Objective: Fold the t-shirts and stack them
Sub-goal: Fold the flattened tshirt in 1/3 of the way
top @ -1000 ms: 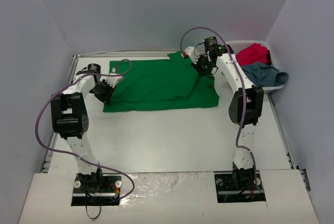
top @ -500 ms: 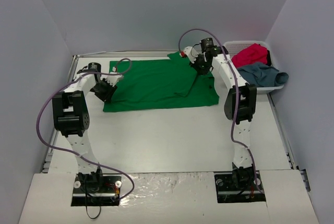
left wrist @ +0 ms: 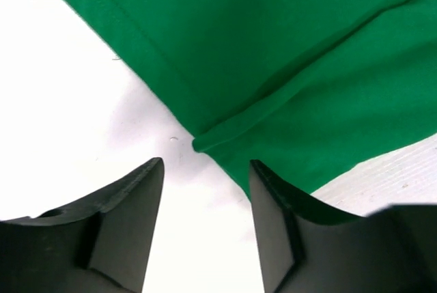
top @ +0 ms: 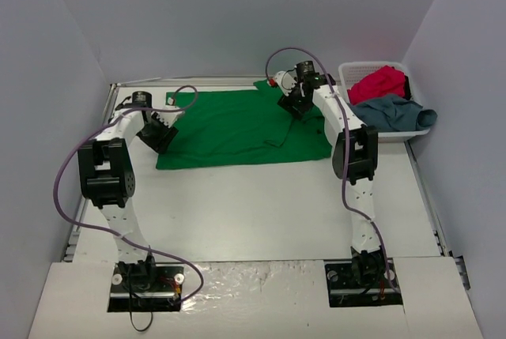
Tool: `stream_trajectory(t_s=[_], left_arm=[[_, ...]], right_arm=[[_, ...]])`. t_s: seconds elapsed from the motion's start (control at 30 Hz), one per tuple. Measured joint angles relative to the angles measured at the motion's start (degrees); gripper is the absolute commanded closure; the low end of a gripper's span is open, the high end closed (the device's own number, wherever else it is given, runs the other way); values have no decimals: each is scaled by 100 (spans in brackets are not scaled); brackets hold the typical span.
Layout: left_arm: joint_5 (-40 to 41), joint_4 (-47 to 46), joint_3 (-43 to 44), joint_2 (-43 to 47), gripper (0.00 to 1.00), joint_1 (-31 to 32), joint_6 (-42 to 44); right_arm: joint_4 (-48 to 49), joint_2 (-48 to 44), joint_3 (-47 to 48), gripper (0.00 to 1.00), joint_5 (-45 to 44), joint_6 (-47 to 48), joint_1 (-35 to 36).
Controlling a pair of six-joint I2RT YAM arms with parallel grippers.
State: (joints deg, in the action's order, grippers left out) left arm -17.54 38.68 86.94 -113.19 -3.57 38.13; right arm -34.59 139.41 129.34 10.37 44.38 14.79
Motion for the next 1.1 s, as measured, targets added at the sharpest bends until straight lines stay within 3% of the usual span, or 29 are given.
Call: stream_trajectory(t_s=[0.2, 0.27, 0.43, 0.57, 0.8, 1.1], left_arm=[[164, -79, -210, 514, 38, 0, -184], [219, -175, -372, 866, 35, 0, -289], [286, -332, -710, 1633, 34, -28, -522], [306, -442, -953, 1860, 34, -94, -673], [328, -476, -1200, 1847, 34, -192, -846], [326, -568, -1259, 1808, 34, -208, -885]], right_arm=[[341, -260, -400, 39, -72, -251, 109], [367, -544, -763, 44, -46, -251, 173], [422, -1414, -1799, 74, 221, -164, 417], [411, -1838, -2391, 74, 479, -70, 686], [275, -1683, -2553, 74, 684, -22, 1008], [181, -1075, -2540, 58, 688, 26, 1038]])
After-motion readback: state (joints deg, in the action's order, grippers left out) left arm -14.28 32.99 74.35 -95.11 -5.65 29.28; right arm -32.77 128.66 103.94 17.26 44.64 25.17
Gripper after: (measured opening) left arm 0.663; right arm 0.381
